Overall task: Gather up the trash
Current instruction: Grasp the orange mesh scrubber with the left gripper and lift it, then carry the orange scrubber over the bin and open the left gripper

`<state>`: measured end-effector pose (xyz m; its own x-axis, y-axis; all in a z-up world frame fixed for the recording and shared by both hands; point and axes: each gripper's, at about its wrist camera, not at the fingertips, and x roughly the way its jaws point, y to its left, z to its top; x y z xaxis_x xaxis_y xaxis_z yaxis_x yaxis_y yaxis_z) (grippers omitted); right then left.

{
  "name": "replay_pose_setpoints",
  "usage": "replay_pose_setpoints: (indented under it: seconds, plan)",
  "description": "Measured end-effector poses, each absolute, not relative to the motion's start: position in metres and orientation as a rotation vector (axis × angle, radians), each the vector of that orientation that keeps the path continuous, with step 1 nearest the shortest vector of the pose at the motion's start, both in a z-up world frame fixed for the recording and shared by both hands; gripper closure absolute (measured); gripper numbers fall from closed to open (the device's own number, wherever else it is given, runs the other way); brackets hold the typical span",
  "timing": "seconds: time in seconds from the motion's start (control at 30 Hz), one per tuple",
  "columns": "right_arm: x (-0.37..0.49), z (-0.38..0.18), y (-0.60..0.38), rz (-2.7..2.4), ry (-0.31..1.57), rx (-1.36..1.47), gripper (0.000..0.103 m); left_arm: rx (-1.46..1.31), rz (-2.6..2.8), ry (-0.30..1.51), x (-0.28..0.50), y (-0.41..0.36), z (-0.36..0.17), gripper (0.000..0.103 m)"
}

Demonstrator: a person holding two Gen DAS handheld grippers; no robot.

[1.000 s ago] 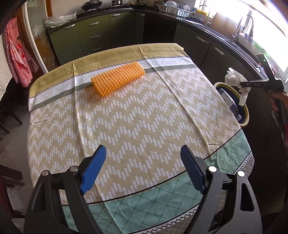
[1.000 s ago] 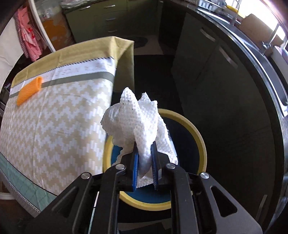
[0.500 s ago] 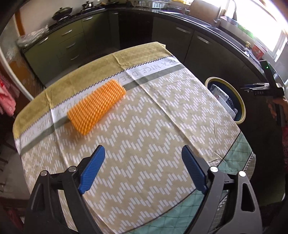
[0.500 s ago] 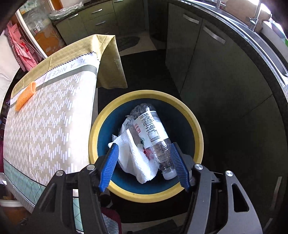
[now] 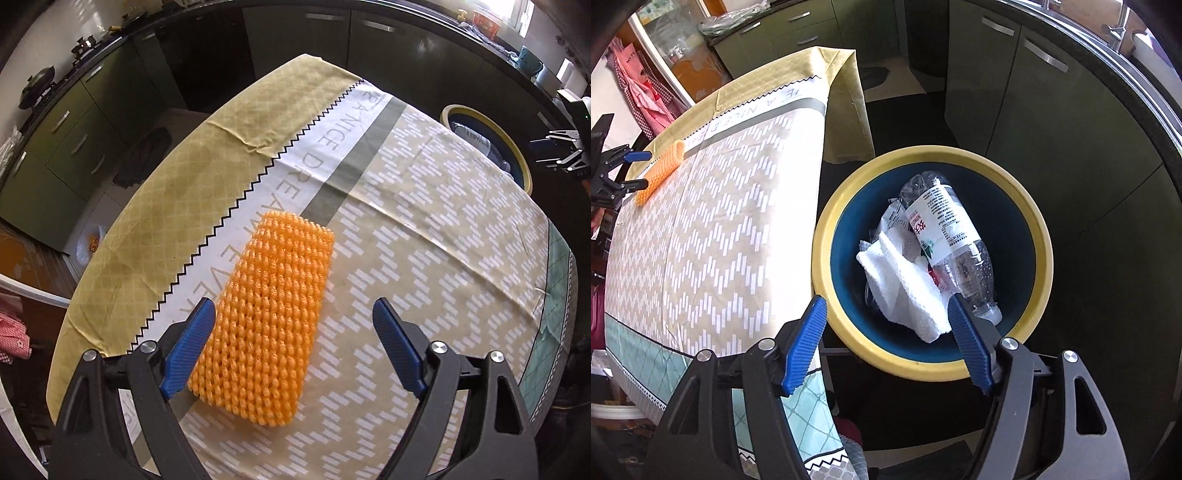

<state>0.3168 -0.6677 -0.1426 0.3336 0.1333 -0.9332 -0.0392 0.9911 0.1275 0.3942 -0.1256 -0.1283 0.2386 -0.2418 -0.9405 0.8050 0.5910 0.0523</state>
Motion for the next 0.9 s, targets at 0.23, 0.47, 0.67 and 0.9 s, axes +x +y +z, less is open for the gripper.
replay_pose_setpoints:
  seconds: [0.23,0.47,0.67,0.9]
  plan:
    - [0.313,-0.144,-0.665,0.094,1.241,0.098,0.032,0.609,-0.83,1.153,0.41,-0.121,-0.148,0.021]
    - [0.318,-0.149,-0.657,0.097,1.26,0.091,0.032,0.531,-0.845,1.152,0.415,-0.111,-0.147,0.047]
    - [0.318,-0.142,-0.648,0.115,1.242,0.078,0.032,0.498,-0.823,1.126,0.405,-0.1,-0.134,0.085]
    - [0.302,-0.128,-0.644,0.137,1.2,0.07,0.032,0.517,-0.793,1.03,0.364,-0.103,-0.099,0.091]
